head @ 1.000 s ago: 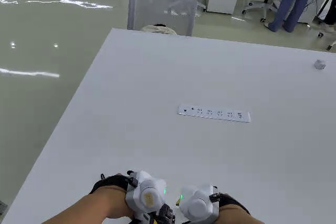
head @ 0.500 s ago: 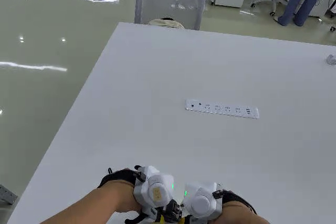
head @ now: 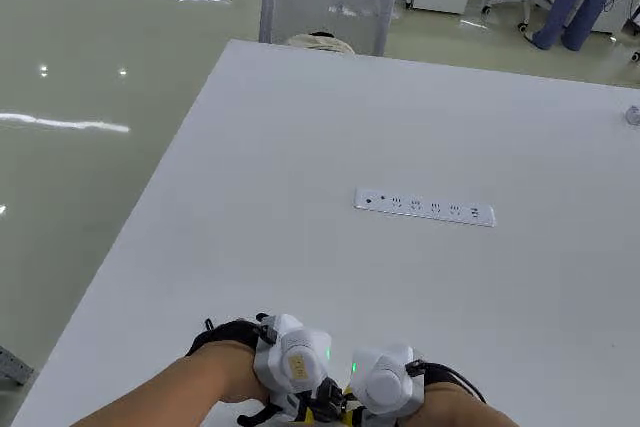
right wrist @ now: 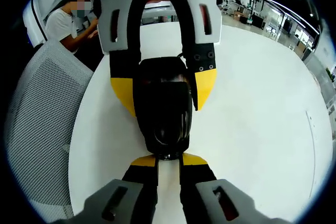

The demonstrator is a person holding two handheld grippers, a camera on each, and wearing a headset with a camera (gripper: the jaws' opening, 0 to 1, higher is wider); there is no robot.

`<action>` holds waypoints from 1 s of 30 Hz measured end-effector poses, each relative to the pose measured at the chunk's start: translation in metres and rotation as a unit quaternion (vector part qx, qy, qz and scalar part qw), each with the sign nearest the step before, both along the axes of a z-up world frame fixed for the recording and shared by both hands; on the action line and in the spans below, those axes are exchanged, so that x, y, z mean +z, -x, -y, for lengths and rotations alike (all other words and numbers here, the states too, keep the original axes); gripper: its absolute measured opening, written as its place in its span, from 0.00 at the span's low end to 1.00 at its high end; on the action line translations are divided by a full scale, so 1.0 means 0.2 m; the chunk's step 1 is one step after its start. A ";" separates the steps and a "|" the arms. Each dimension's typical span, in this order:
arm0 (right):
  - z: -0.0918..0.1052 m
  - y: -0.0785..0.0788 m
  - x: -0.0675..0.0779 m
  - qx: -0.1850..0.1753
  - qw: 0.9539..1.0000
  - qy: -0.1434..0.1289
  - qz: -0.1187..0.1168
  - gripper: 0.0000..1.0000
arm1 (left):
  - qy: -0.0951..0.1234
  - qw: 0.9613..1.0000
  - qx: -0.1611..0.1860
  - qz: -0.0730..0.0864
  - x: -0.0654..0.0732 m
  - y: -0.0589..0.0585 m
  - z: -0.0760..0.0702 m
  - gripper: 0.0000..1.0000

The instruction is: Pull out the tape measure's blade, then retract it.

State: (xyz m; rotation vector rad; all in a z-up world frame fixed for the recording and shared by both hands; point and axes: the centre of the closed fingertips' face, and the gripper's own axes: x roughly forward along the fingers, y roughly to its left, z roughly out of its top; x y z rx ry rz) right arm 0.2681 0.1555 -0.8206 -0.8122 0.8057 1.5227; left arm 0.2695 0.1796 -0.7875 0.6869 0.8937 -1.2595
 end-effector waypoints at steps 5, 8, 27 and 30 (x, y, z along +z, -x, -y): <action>0.00 0.00 0.00 -0.005 1.000 0.008 0.004 0.13 | -0.014 1.000 -0.004 0.000 0.00 0.00 0.00 0.34; 0.00 0.00 0.00 -0.002 1.000 0.009 0.005 0.13 | -0.015 1.000 -0.003 0.001 0.00 0.01 -0.01 0.34; 0.11 -0.01 0.01 -0.009 0.999 0.035 0.000 0.12 | -0.013 1.000 0.004 0.001 0.00 0.00 -0.01 0.34; 0.12 -0.01 0.01 -0.009 0.999 0.037 0.001 0.12 | -0.013 1.000 0.004 0.002 0.00 0.00 -0.01 0.34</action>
